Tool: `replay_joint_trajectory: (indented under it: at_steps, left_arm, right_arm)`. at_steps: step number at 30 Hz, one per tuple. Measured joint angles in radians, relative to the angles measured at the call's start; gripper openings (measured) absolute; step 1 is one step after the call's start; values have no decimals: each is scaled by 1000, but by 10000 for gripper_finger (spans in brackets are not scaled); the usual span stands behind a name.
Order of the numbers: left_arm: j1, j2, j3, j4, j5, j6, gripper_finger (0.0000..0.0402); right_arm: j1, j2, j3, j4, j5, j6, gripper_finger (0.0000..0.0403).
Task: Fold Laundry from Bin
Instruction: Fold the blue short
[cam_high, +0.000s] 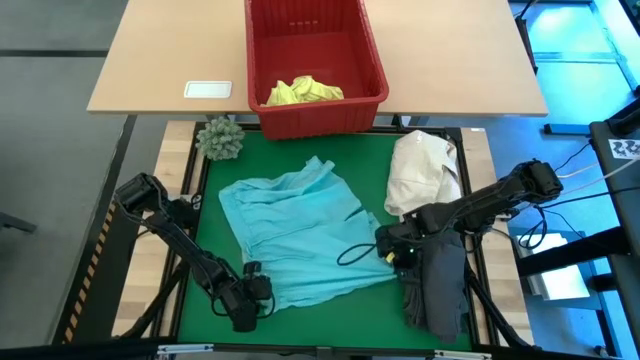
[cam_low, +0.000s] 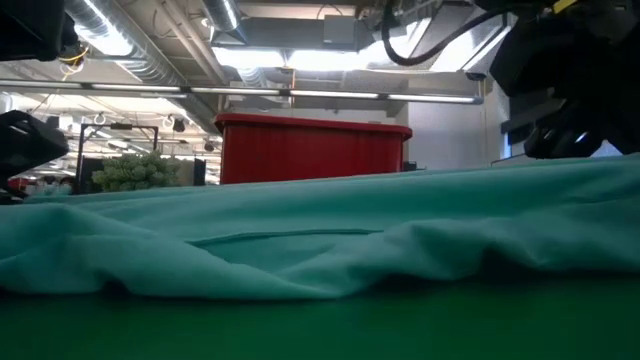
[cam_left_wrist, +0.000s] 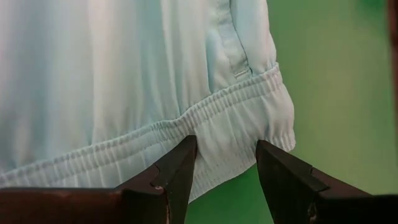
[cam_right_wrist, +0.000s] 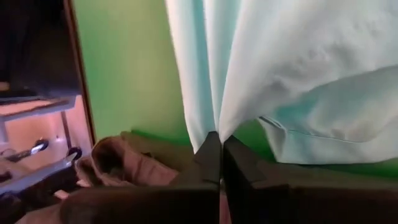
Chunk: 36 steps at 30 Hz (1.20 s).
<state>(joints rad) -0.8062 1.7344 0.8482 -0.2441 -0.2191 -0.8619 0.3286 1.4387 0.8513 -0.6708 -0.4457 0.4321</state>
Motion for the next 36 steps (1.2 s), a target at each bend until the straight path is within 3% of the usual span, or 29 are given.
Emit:
replay_joint_trajectory:
  at_steps: [7,11,14,16,19,25,30,36]
  left_arm:
    - [-18,0,15,30,177,-2,167]
    - [-43,3,38,15,225,-3,167]
    - [-55,4,55,0,258,-5,167]
    - [-57,5,74,-25,264,-4,167]
    - [-55,6,119,-106,252,2,167]
    - [-52,5,240,-323,174,6,167]
    - [-64,4,318,-457,84,8,167]
    - [-90,3,342,-510,-50,6,167]
  right_arm:
    - [-1,0,-2,1,0,35,38]
    - [-1,0,-1,8,-15,34,58]
    - [-1,0,14,-2,51,-14,66]
    - [-2,0,32,15,157,-78,68]
    - [-2,0,52,51,358,-157,69]
    - [-44,20,53,113,515,-322,69]
    - [-48,74,53,133,593,-552,70]
    - [-47,146,53,154,601,-603,81]
